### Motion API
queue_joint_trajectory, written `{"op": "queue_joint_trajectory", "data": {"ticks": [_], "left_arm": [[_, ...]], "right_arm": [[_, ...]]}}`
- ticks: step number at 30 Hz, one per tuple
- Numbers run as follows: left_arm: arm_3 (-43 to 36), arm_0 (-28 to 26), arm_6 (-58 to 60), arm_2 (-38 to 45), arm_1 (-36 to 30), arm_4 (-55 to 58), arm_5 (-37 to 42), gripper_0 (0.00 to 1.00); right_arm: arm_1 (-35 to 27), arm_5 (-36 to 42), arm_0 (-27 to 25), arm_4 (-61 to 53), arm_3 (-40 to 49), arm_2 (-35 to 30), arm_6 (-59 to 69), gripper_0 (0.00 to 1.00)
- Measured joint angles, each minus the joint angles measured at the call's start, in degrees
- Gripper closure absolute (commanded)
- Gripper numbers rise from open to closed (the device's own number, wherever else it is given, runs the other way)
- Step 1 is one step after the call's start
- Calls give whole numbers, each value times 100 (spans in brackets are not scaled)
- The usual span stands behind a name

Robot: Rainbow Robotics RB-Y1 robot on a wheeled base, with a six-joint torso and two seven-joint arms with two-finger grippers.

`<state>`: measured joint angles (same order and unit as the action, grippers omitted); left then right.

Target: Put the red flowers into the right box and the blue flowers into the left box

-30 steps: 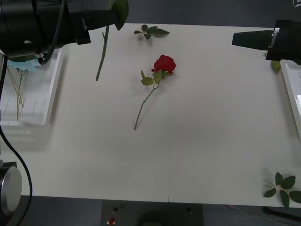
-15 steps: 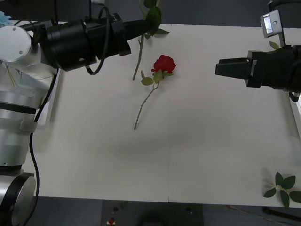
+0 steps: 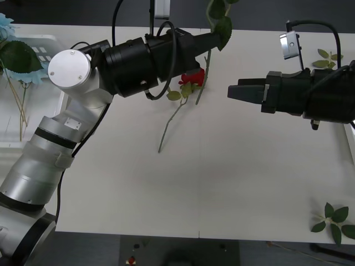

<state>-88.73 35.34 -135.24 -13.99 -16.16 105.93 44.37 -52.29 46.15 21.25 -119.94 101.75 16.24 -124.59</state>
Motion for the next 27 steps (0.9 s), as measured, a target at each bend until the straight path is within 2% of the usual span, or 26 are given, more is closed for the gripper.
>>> {"op": "queue_joint_trajectory", "data": {"ticks": [8,13,14,15,16,17,18,19,21,27], "left_arm": [[0,0,-292,-176,0,10,-102,100],[0,0,-352,-176,0,10,-102,100],[0,0,-352,-176,0,10,-102,100],[0,0,-352,-176,0,10,-102,100],[0,0,-352,-176,0,10,-102,100],[0,0,-352,-176,0,10,-102,100],[0,0,-352,-176,0,10,-102,100],[0,0,-352,-176,0,10,-102,100],[0,0,-352,-176,0,10,-102,100],[0,0,-352,-176,0,11,-102,100]], "right_arm": [[237,-627,340,4,-1,703,0,0],[250,-678,410,4,-1,816,0,0],[250,-675,410,4,-1,815,0,4],[250,-674,410,4,-1,815,0,14],[250,-674,410,4,-1,815,0,35],[250,-674,410,4,-1,815,0,45],[250,-674,410,4,-1,815,0,64],[250,-674,410,4,-1,815,0,73],[250,-674,410,4,-1,815,0,98],[250,-683,410,4,-1,815,0,100]]}}
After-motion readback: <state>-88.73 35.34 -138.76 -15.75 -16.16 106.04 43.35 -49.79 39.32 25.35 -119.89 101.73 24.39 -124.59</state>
